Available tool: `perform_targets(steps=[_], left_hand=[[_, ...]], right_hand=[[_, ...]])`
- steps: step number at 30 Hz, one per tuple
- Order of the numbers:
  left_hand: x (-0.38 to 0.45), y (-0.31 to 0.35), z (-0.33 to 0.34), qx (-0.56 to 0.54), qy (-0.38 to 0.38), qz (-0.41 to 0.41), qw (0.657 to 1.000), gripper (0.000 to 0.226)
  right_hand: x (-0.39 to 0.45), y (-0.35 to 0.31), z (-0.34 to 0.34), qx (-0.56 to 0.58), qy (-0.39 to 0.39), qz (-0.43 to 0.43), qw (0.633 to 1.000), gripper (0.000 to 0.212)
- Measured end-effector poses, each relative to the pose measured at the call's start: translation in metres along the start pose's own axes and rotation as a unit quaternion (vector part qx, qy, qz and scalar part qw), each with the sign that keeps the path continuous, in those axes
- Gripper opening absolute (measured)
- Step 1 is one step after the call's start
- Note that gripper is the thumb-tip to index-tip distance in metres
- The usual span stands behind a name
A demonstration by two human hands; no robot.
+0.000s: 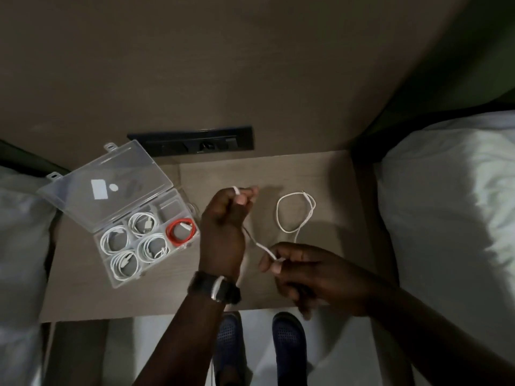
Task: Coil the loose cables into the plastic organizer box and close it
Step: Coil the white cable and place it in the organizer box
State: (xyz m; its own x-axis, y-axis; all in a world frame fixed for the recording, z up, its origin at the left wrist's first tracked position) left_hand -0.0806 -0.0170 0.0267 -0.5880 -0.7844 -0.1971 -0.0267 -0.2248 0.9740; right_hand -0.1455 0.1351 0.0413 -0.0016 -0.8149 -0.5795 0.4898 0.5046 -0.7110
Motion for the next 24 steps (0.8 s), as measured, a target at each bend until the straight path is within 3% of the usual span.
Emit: perform_targets(steps=[2, 3, 5, 6, 8, 11, 13, 15, 19, 21, 22, 23, 24], left_hand=[[-0.006, -0.003, 0.001, 0.224, -0.105, 0.076, 0.966, 0.017], [-0.011, -0.005, 0.005, 0.267, -0.152, 0.052, 0.95, 0.021], [-0.022, -0.007, 0.009, 0.199, -0.192, -0.084, 0.957, 0.028], [-0.026, -0.006, 0.01, 0.127, -0.19, -0.161, 0.96, 0.03], [-0.03, 0.001, 0.011, -0.047, -0.19, -0.291, 0.936, 0.032], [-0.029, 0.021, 0.013, -0.328, -0.176, -0.375, 0.849, 0.025], [-0.023, 0.031, 0.01, -0.427, -0.128, -0.343, 0.827, 0.022], [-0.018, 0.031, 0.003, -0.462, -0.049, -0.32, 0.826, 0.021], [-0.015, 0.014, -0.013, -0.417, 0.08, -0.251, 0.87, 0.02], [-0.015, 0.009, -0.018, -0.289, 0.101, -0.152, 0.94, 0.019], [-0.016, 0.009, -0.023, -0.166, 0.103, -0.073, 0.978, 0.019], [-0.016, 0.009, -0.027, -0.016, 0.086, 0.013, 0.996, 0.02], [-0.017, 0.009, -0.028, 0.134, 0.04, 0.081, 0.987, 0.02]], right_hand=[[-0.001, -0.019, -0.013, -0.199, 0.058, -0.066, 0.976, 0.018], [-0.001, -0.034, -0.022, -0.321, 0.102, -0.125, 0.933, 0.018], [0.0, -0.064, -0.039, -0.47, 0.192, -0.217, 0.834, 0.021], [0.003, -0.074, -0.046, -0.456, 0.222, -0.232, 0.83, 0.025], [0.014, -0.081, -0.053, -0.359, 0.249, -0.242, 0.867, 0.032], [0.035, -0.063, -0.045, -0.217, 0.245, -0.234, 0.915, 0.018], [0.042, -0.034, -0.028, -0.148, 0.199, -0.192, 0.95, 0.017], [0.041, -0.005, -0.005, -0.106, 0.126, -0.158, 0.974, 0.015], [0.033, 0.002, 0.017, -0.175, 0.066, -0.14, 0.972, 0.01], [0.028, -0.001, 0.015, -0.199, 0.05, -0.12, 0.971, 0.004], [0.026, -0.003, 0.016, -0.209, 0.04, -0.104, 0.972, 0.005], [0.023, -0.006, 0.017, -0.221, 0.033, -0.095, 0.97, 0.007], [0.022, -0.01, 0.018, -0.24, 0.029, -0.097, 0.965, 0.008]])
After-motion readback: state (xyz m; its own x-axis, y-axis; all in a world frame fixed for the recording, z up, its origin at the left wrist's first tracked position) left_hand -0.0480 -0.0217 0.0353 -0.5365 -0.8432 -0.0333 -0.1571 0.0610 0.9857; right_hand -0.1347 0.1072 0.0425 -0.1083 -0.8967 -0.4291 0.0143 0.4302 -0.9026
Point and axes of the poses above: each hand's wrist, its own x-axis towards the middle knuckle, its own z-axis out of the palm, y = z × x, the point moved 3 cm from there along x, towards the middle knuckle, and after that the axes turned 3 degrees about y, right-handed, at the moved point
